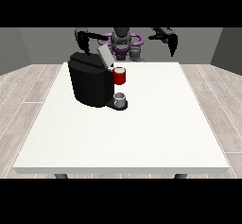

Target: Insert the coffee pod into the coffee machine and close the lid

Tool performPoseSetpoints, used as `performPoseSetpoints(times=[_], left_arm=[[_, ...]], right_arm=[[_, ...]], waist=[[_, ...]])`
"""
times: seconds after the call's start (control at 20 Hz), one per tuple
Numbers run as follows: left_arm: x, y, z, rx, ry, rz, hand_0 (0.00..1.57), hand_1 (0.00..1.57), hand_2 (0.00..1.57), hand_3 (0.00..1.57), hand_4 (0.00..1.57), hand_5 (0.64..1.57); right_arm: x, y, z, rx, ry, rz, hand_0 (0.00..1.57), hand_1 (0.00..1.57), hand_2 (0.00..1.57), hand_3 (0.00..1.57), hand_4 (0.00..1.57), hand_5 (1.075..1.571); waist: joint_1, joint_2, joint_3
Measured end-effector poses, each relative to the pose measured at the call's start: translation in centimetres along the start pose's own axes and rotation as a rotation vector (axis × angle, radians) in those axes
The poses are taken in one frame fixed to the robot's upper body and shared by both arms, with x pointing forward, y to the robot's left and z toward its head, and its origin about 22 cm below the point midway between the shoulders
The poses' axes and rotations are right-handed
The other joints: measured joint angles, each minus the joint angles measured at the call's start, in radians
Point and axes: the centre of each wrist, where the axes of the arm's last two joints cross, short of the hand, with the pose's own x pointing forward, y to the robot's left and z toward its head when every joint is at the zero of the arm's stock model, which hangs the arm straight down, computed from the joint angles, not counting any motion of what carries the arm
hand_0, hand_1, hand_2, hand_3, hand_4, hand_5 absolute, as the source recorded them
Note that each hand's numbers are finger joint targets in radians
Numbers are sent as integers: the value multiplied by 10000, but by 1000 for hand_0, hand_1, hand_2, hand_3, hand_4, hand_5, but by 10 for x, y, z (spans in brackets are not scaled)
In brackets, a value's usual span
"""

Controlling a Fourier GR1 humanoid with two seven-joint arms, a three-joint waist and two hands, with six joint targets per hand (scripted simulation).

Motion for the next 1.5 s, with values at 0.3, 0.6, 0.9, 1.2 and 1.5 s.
performPoseSetpoints(times=[0.3,0.6,0.9,1.2,1.5], left_arm=[[10,-1,10,215,-103,-194,0,0,0,0,0,1571],[15,5,15,353,-466,-156,0,0,0,0,0,1571],[21,21,15,454,-530,-360,0,0,0,0,0,1571],[25,21,13,569,-635,-392,0,0,0,0,0,1571],[16,19,15,751,-412,-346,0,0,0,0,131,1571]], right_arm=[[-6,9,-10,301,-156,294,0,0,0,0,0,1571],[6,15,-27,466,-403,550,0,0,0,0,0,1571],[19,30,-41,671,-542,618,0,0,0,0,0,1571],[22,36,-47,793,-993,700,0,0,0,0,0,1571],[28,50,-54,1290,-623,893,0,0,0,0,154,1571]], waist=[[-44,242,-19],[-70,544,-25],[-146,775,-20],[-170,883,-27],[-235,817,-7]])
